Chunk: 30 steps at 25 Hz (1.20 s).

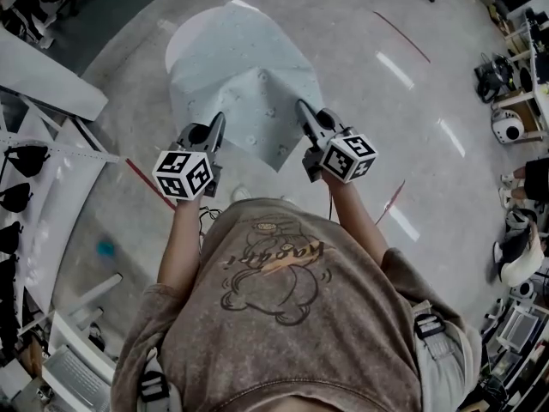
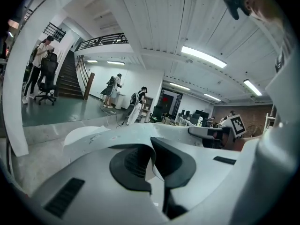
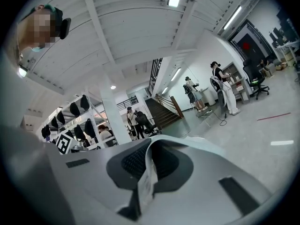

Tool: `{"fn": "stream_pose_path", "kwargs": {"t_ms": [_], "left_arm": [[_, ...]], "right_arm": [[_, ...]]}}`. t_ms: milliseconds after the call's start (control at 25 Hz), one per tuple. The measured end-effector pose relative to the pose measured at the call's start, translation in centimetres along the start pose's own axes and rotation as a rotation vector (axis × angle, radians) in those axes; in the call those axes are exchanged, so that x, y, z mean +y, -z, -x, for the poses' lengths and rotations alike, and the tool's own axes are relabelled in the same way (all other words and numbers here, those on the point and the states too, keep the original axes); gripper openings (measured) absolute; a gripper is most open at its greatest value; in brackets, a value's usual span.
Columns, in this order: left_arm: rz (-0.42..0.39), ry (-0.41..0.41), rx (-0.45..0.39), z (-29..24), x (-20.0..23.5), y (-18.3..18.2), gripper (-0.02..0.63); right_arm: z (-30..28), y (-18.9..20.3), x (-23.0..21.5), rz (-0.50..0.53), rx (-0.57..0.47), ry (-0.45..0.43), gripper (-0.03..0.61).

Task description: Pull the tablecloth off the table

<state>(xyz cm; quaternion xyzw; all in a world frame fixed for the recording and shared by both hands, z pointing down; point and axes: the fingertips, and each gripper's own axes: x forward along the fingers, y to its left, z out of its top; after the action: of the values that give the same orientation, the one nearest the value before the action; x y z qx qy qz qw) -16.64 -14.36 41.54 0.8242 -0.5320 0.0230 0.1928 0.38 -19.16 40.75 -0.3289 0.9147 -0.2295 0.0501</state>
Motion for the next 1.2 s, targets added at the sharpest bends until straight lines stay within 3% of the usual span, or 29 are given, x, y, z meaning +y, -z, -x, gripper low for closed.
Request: {"fn": "stream_pose_path", "kwargs": {"t_ms": [840, 1200], "left_arm": [[-0.069, 0.253, 0.043, -5.1, -8.0, 0.4, 0.020], [-0.067, 0.417, 0.053, -7.3, -13.0, 0.7, 0.020]], "right_arm": [[7.7, -1.4, -4.4, -0.034, -0.110, 0.202, 0.011], [12.8, -1.9, -6.3, -0.043, -0.167, 0.311, 0.011]]}}
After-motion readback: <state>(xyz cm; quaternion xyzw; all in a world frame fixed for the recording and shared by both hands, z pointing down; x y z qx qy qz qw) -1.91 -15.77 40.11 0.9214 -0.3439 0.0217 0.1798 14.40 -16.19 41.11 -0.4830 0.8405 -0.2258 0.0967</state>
